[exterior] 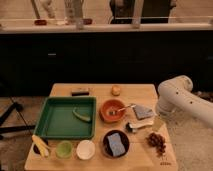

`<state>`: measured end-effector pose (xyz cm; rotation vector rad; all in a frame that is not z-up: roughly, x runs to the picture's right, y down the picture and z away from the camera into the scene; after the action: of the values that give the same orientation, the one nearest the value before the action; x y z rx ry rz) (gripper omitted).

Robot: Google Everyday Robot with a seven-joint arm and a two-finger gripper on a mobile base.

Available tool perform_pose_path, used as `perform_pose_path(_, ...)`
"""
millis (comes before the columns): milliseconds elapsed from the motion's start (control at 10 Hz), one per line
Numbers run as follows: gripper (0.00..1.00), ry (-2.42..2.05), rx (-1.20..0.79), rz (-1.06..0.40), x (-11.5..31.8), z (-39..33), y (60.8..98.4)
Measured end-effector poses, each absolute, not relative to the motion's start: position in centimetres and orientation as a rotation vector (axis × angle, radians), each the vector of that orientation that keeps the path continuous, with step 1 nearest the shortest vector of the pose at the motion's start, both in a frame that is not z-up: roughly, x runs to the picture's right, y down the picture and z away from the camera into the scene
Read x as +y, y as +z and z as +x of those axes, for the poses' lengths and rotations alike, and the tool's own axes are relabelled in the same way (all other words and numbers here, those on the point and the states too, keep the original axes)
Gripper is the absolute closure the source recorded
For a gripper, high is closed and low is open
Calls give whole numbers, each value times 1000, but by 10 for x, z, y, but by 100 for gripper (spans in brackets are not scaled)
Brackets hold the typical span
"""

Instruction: Wipe table surface with brush

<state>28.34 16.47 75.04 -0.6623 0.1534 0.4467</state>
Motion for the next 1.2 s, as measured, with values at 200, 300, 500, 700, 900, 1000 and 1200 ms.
perform_pose_path(200,20,448,129,-683,177,275,757)
perform_pose_path(300,20,453,121,-699,188,268,766)
perform_pose_path(500,20,463,114,-707,196,258,775)
perform_pose_path(700,20,491,126,-684,199,257,780)
perform_pose_path(900,20,536,141,-649,198,256,785)
perform_pose_path(1000,20,556,146,-641,199,256,789)
perform_pose_path(1200,20,586,153,-636,201,256,799)
